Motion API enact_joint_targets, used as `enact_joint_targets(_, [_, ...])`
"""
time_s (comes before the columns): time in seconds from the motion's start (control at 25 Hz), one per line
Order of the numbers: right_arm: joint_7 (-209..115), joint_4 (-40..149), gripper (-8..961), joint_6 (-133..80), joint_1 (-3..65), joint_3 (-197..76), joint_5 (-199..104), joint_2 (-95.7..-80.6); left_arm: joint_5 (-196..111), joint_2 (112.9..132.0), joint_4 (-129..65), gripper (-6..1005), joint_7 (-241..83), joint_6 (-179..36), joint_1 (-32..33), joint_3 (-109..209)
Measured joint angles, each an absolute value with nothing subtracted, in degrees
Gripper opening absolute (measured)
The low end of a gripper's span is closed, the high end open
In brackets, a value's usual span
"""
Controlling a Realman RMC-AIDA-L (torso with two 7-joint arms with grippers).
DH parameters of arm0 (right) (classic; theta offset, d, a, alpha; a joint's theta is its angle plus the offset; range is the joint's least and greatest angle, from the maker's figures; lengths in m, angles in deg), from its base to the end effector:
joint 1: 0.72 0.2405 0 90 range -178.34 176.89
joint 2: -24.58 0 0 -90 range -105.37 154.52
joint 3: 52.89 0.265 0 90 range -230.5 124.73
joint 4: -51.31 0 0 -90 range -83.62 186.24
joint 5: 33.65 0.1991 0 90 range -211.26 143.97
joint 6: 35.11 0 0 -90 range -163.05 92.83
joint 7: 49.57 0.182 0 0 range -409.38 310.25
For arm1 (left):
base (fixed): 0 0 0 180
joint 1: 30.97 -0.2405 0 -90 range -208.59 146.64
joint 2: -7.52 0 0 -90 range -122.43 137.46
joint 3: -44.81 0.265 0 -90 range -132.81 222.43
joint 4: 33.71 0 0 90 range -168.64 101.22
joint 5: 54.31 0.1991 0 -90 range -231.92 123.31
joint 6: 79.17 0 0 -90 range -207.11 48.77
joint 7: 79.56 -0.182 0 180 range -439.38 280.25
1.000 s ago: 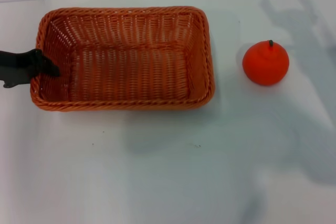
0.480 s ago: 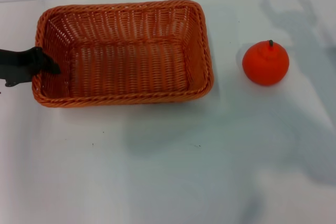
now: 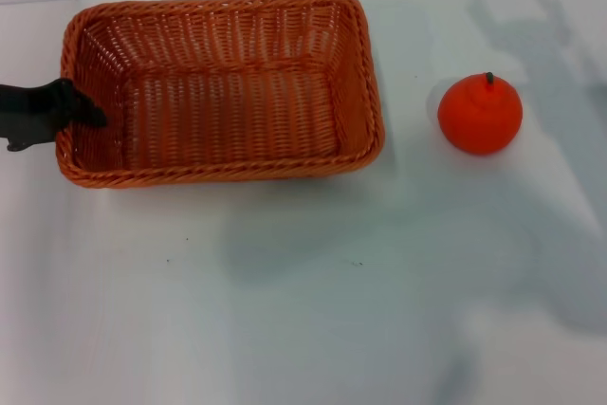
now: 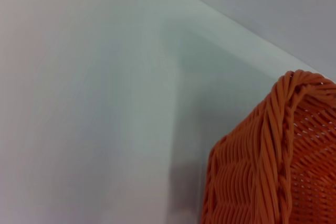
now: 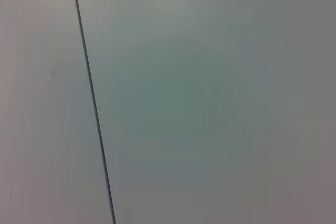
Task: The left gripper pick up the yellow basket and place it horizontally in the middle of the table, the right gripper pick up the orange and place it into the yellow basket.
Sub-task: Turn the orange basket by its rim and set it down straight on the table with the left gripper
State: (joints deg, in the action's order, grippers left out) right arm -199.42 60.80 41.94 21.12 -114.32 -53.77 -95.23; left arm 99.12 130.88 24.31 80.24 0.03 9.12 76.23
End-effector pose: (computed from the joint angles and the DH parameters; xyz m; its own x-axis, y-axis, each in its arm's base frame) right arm 0.3247 0.3544 0.0429 -0.5028 -0.2106 0.8384 0.8308 0.1500 0.5359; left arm -0.2761 0.3987 -0.0019 0.0119 0.8921 0.4517 0.9808 0.0775 -0.1789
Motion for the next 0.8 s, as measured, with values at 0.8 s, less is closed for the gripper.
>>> enact_joint_targets(0.8, [-199.51, 60.80, 941, 42.40, 21.05, -115.02, -53.77, -95.22, 98.77, 130.97, 24.04, 262, 79.76, -0.10, 9.49, 76.39])
